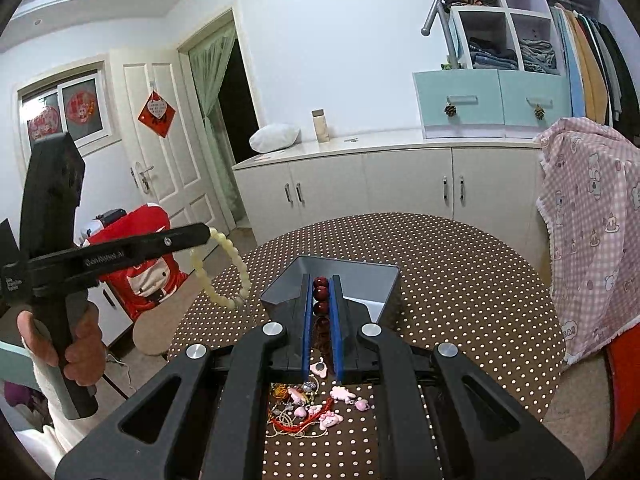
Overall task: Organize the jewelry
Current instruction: 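Carry both held bracelets over the gray box, then open both tools to drop the bracelets into the box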
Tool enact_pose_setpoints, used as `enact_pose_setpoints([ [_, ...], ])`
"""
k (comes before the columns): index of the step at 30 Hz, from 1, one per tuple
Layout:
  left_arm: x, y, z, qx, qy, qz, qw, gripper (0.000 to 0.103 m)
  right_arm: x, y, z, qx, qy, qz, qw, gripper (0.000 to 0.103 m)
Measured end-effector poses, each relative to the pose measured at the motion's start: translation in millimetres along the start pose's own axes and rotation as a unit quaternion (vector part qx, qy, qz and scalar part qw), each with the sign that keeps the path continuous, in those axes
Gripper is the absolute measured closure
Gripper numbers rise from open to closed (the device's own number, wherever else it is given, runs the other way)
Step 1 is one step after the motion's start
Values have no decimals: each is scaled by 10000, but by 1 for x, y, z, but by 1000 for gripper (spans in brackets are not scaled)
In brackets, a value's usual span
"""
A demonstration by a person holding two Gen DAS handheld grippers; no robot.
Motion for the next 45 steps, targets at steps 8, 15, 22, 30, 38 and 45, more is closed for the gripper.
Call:
enact_pose_setpoints([
  [8, 0, -7, 13, 12, -161, 110, 9998, 93, 1, -5, 12, 14, -86, -20, 10000, 97],
  [15, 8, -12, 23, 103, -176, 53, 9998, 93, 8, -8, 28, -50, -162, 8, 9999, 97],
  [22, 33, -8, 22, 72, 20, -20, 10000, 93, 37, -14, 35, -23, 46, 96, 9999, 97],
  [30, 78, -1, 11, 70, 403, -91, 9991, 93, 77, -28, 25, 87, 507, 132, 9986, 96],
  [38, 109, -1, 1, 226, 590, 15, 9980, 93, 99, -40, 15, 160, 851, 200, 9960, 95],
  [45, 104, 2, 2, 397, 437, 340, 9977, 36, 89, -48, 19, 144, 697, -221, 9972, 55],
])
Point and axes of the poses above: each gripper's, at about its wrist camera, not at the fingertips, and x roughly the way its jaws point, y to its left, z to its top, the point moved 1 cm from there along x, roughly the way its jaws point, and after that the axes turned 5 degrees about z, right-handed, at the moved point
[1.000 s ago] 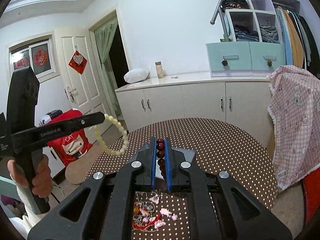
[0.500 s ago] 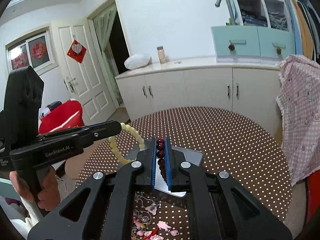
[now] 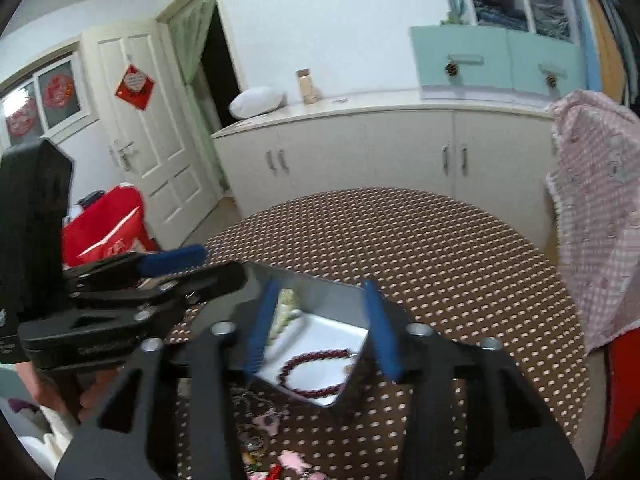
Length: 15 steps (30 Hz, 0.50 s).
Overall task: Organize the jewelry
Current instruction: 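Open both tools to drop the bracelets into the box, then move the left tool to the white jade pendant and grasp it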
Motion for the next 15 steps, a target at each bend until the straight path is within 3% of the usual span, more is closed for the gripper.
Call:
enact_pose_setpoints([
  [15, -3, 14, -9, -97, 287, 58, 9995, 36, 0, 4, -6, -84, 77, -176, 9998, 46],
])
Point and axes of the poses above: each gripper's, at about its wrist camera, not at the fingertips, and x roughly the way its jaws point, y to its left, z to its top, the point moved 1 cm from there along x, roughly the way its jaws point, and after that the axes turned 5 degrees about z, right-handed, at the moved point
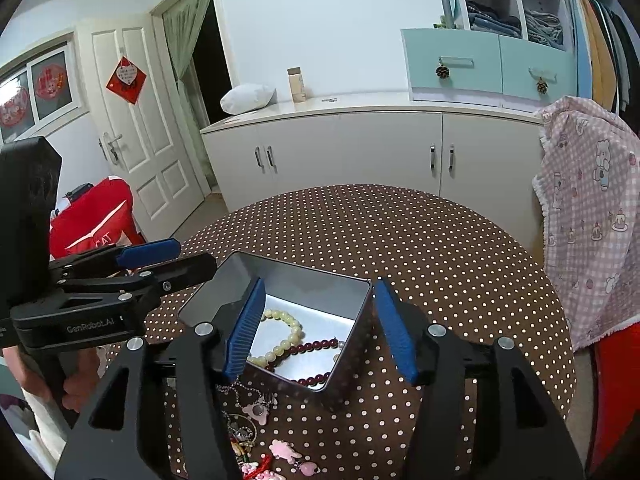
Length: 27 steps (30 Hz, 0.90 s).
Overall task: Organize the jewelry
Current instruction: 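Move the left tool to the white jade pendant and grasp it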
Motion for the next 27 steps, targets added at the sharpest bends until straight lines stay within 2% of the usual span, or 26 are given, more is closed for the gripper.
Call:
enact_pose_setpoints([
  [14, -12, 11, -27, -45, 174, 128, 9998, 34, -11, 18, -14, -86, -39, 34, 9999, 39],
  [18, -9, 20, -39, -122, 357, 184, 9991, 29, -9, 26, -21, -166, 19, 122, 9998, 36],
  [23, 2, 33, -66, -381, 775, 139, 9962, 29, -1, 38, -35, -312, 189, 208, 9991, 33],
  [27, 9, 42, -81, -540, 962, 198, 9937, 29, 6, 49, -43, -401, 307, 300, 9983, 33],
])
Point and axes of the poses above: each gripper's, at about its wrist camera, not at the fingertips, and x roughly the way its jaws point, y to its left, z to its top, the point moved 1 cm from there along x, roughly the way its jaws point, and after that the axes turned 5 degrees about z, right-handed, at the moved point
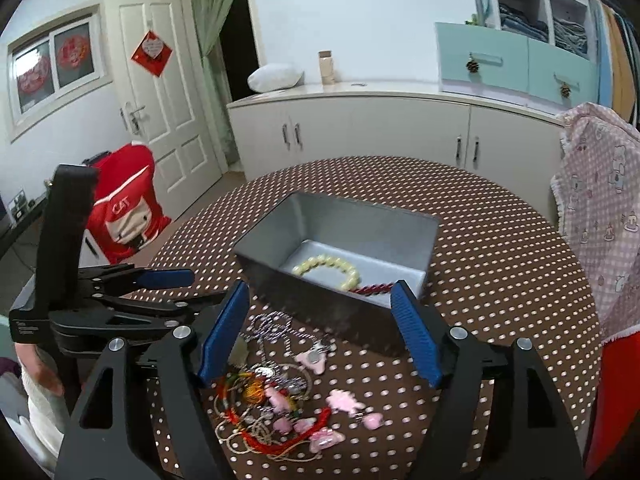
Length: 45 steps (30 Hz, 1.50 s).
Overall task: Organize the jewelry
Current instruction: 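Move the left tool to the white jade pendant and grasp it, then lift the jade pendant with the left tool while the right tool grasps the beige oval pendant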
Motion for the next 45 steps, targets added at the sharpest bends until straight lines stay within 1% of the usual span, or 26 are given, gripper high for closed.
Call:
enact_pose_setpoints([
  [2, 4, 4, -5, -57, 75, -9, 10000, 29, 4, 3, -3, -8, 67, 44, 10000, 32],
  [3, 6, 5, -7, -80, 98, 50, 9999, 29, 7, 4, -5, -18, 102, 53, 9999, 32],
  [8, 8, 5, -12, -34, 4, 275, 9996, 29, 14, 9, -9, -49, 235, 77, 9997, 32],
  [11, 10, 3, -14, 75, -31, 541, 9985, 29, 16, 10, -12, -38, 281, 56, 9996, 32],
  [15, 8, -6, -22, 417, -82, 795, 9959, 30, 19, 12, -17, -19, 368, 67, 9993, 32],
  [17, 6, -8, -24, 467, -75, 780, 9958, 37, 19, 13, -20, -75, 392, 132, 9991, 32],
  [18, 5, -8, -25, 510, -75, 854, 9950, 45, 18, 15, -23, -138, 382, 208, 9990, 32],
  [19, 5, -7, -26, 536, -123, 937, 9941, 58, 15, 16, -26, -190, 374, 263, 9988, 32],
  [20, 3, -4, -27, 537, -203, 872, 9945, 65, 15, 17, -27, -213, 378, 282, 9987, 32],
  [22, 1, 3, -28, 448, -248, 673, 9964, 74, 14, 17, -31, -239, 391, 343, 9984, 32],
  [23, 1, 5, -28, 403, -267, 639, 9968, 76, 13, 18, -32, -250, 392, 397, 9981, 32],
  [26, 1, 16, -27, 213, -272, 342, 9988, 77, 13, 23, -37, -327, 419, 567, 9970, 32],
  [28, 2, 21, -25, 159, -265, 262, 9992, 78, 14, 28, -38, -457, 425, 590, 9963, 32],
  [30, 2, 22, -26, 163, -273, 254, 9992, 79, 18, 36, -39, -670, 454, 634, 9947, 40],
  [31, 1, 21, -27, 177, -273, 265, 9991, 79, 20, 39, -41, -721, 474, 651, 9941, 42],
  [33, 0, 21, -29, 217, -273, 277, 9990, 79, 28, 43, -40, -829, 552, 718, 9924, 54],
  [35, -3, 21, -32, 254, -274, 284, 9989, 79, 35, 46, -39, -911, 651, 835, 9902, 63],
  [36, -5, 21, -34, 282, -276, 290, 9988, 79, 39, 47, -37, -906, 773, 963, 9882, 67],
  [38, -7, 22, -35, 306, -271, 272, 9988, 79, 44, 46, -36, -890, 914, 1112, 9856, 70],
  [40, -9, 22, -36, 378, -278, 274, 9985, 79, 46, 47, -35, -899, 994, 1130, 9845, 70],
  [42, -10, 19, -38, 490, -305, 373, 9976, 78, 49, 47, -33, -887, 1099, 1116, 9837, 70],
  [44, -9, 17, -38, 571, -295, 362, 9973, 69, 57, 45, -30, -862, 1271, 954, 9835, 70],
  [45, -9, 15, -38, 601, -307, 325, 9972, 49, 60, 44, -29, -883, 1333, 913, 9829, 70],
])
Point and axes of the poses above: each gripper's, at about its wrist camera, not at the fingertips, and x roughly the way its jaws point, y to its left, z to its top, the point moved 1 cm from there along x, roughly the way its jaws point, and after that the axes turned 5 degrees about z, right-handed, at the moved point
